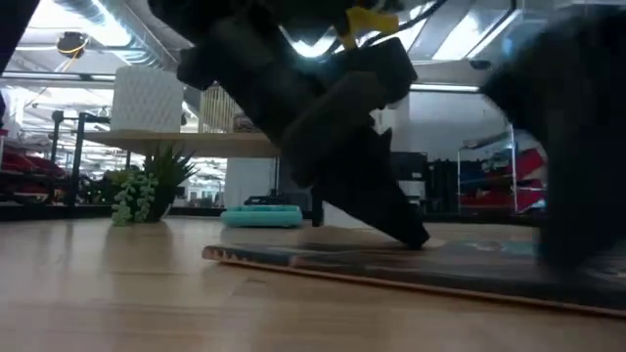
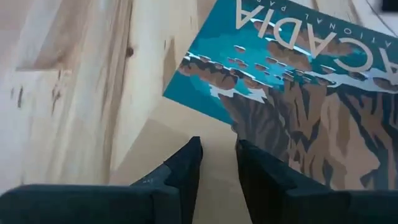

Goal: Stock shelves
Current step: Put the brown book into the white bookshelf

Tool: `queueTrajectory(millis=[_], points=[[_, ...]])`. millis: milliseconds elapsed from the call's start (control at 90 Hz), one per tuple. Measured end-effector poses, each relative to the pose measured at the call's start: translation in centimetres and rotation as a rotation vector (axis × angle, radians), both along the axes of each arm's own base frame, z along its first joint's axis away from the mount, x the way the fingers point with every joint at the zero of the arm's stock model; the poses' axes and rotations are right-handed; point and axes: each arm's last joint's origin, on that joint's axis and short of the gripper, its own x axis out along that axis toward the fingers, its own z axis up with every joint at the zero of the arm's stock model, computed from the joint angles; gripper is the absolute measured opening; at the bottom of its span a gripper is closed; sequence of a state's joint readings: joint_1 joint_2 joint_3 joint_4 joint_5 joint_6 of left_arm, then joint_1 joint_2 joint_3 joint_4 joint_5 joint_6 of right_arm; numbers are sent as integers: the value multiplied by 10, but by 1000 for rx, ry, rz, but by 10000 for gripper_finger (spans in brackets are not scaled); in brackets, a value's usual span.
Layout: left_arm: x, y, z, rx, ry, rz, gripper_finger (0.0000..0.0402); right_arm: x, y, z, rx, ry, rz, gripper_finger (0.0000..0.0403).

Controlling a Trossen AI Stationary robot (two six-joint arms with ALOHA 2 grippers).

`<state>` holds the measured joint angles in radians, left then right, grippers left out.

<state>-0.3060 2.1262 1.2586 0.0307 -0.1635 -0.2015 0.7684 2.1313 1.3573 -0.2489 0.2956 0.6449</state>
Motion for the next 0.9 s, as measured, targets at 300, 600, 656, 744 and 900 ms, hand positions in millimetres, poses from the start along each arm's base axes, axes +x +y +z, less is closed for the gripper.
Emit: queueTrajectory(millis=[300,600,656,744,900], points=[[-22,-37,-7,-15,92,18,90,-27,-14,15,-178,252,-189,237],[-26,-51,-7,-16,59,-4,90,-28,-1,29,-382,97,55,237],[-26,-51,-7,-12,59,-5,90,-30,-1,18,-438,127,123,237],[-26,-51,-7,-8,57,0,90,-29,-2,5,-503,138,181,237],[-26,-51,-7,-7,57,0,90,-28,-2,-19,-726,59,174,237]])
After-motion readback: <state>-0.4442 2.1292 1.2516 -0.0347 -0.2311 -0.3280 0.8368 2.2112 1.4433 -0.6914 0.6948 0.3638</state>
